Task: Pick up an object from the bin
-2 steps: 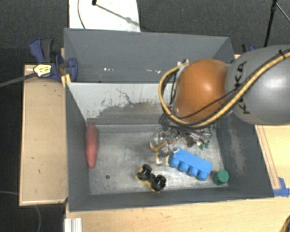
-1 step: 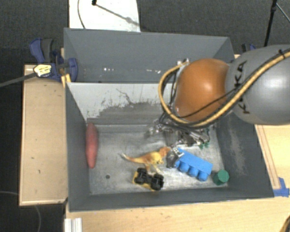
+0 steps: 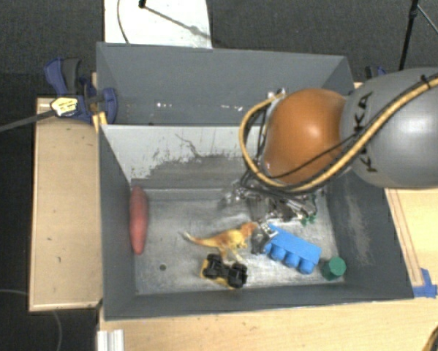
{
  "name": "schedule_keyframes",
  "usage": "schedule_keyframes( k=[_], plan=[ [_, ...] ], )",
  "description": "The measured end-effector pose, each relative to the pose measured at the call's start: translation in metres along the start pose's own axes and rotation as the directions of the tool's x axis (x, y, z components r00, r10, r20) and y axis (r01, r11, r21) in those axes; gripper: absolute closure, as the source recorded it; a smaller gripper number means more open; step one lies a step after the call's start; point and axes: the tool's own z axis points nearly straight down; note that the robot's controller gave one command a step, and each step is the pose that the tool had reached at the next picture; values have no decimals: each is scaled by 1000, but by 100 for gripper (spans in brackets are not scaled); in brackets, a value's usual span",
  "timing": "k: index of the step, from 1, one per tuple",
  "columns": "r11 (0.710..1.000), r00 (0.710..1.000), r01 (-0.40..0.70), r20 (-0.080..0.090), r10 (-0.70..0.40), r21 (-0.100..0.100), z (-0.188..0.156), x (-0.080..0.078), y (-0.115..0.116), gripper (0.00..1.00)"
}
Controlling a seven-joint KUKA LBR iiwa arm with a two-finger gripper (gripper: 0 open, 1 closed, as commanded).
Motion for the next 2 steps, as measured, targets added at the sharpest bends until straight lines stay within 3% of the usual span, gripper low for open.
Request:
schedule_keyframes(
  k=[1,2],
  plan=[
    [1000,1000,18,7,-18,3,73,-12,-28,100],
    [1000,1000,17,7,-17,2,73,-12,-28,100]
  ],
)
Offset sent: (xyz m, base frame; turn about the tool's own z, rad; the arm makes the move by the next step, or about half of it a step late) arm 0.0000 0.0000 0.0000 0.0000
